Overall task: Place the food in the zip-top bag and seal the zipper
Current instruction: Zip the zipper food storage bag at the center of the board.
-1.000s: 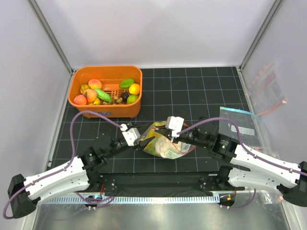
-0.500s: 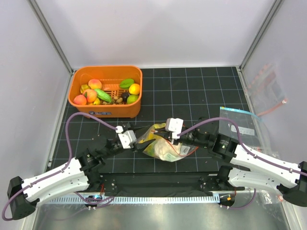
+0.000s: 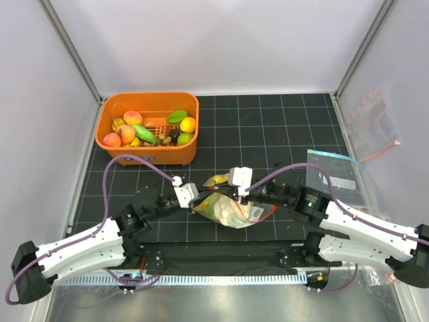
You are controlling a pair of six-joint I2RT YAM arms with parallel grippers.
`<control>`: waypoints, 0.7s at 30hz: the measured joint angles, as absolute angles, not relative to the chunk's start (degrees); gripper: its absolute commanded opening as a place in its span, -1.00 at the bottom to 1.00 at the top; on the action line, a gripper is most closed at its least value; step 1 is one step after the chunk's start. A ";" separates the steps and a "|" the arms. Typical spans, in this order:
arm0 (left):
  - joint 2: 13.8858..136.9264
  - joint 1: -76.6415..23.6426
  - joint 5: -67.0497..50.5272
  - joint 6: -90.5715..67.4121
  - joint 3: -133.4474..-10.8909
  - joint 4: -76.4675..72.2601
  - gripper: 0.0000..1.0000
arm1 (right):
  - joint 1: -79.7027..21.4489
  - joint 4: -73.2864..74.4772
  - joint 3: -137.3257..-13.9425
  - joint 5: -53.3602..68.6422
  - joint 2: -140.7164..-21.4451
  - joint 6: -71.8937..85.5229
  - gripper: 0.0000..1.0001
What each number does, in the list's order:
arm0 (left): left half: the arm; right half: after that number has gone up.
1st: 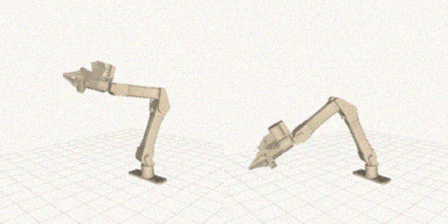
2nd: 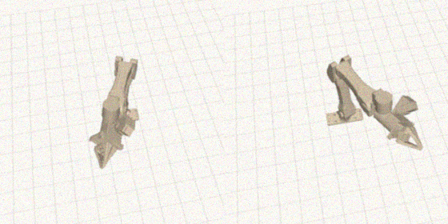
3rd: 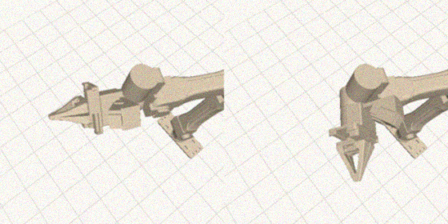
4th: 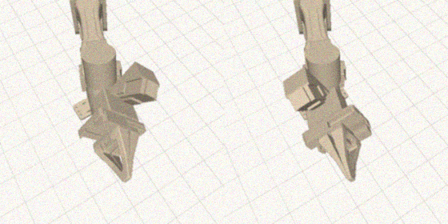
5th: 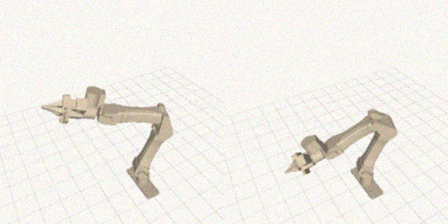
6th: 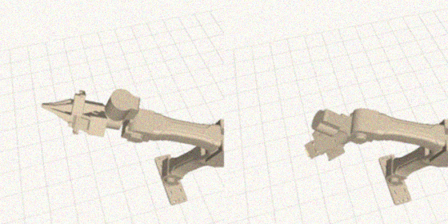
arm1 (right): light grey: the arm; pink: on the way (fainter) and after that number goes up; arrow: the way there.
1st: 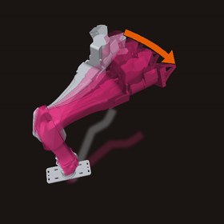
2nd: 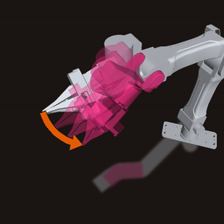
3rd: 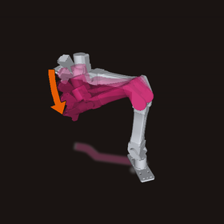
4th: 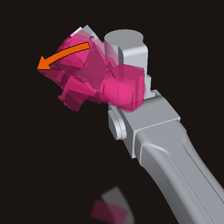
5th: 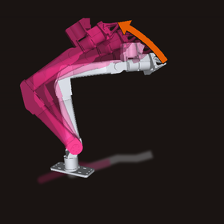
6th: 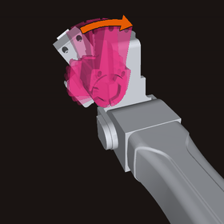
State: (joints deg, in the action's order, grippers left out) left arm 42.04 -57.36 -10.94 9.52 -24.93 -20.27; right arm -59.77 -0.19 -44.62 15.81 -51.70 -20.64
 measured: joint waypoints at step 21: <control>34.74 -58.08 4.27 4.64 -22.31 -18.24 -0.99 | -60.01 -2.09 -46.89 10.76 -56.82 -20.47 -0.98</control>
